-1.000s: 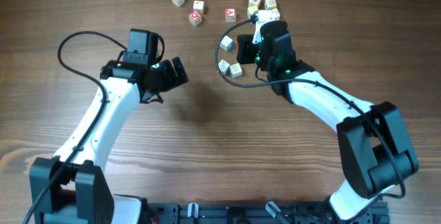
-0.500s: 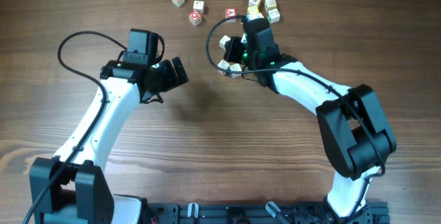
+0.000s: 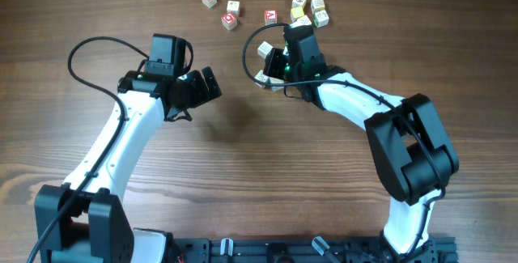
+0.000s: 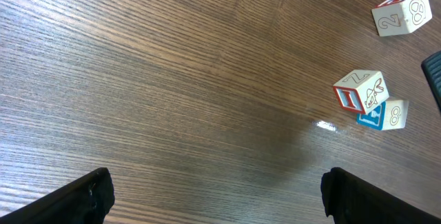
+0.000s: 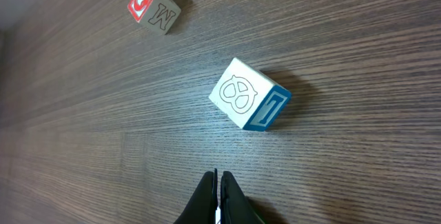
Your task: Form a circle
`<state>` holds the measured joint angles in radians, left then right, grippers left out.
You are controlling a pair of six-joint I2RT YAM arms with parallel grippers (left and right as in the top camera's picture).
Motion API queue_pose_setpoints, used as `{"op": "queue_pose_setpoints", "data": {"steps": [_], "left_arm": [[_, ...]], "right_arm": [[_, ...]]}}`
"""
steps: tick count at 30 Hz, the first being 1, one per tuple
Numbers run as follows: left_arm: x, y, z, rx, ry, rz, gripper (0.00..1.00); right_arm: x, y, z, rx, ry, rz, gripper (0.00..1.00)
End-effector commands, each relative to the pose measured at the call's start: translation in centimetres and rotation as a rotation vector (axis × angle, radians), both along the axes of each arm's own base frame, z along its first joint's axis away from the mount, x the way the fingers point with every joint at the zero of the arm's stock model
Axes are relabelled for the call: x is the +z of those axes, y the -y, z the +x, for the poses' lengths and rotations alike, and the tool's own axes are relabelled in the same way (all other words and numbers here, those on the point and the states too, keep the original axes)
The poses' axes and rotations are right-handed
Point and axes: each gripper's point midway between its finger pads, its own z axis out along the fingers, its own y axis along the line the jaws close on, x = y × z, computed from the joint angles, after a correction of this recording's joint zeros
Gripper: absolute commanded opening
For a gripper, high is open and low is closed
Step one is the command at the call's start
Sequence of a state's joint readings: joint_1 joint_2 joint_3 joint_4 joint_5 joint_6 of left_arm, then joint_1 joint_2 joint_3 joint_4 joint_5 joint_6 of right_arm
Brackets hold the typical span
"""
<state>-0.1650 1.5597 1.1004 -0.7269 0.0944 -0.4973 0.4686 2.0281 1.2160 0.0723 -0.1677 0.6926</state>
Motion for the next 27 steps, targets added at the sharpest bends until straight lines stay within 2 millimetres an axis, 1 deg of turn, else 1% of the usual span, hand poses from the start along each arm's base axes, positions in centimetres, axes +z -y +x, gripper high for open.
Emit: {"op": "queue_pose_setpoints", "data": {"steps": [1,11,19,27], "left_arm": [[0.0,-0.4,0.0,-0.008,0.003,0.015,1.00],[0.0,-0.4,0.0,-0.008,0.003,0.016,1.00],[0.0,-0.4,0.0,-0.008,0.003,0.016,1.00],[0.0,-0.4,0.0,-0.008,0.003,0.016,1.00]], "right_arm": [[-0.7,-0.3,0.3,-0.008,-0.015,0.004,0.05],[-1.2,-0.5,-0.2,0.011,-0.035,-0.002,0.05],[-1.3,-1.5,-0.8,0.046,-0.028,-0.015,0.05],[-1.5,-1.1,-0.8,0.029,-0.032,-0.034,0.05]]}}
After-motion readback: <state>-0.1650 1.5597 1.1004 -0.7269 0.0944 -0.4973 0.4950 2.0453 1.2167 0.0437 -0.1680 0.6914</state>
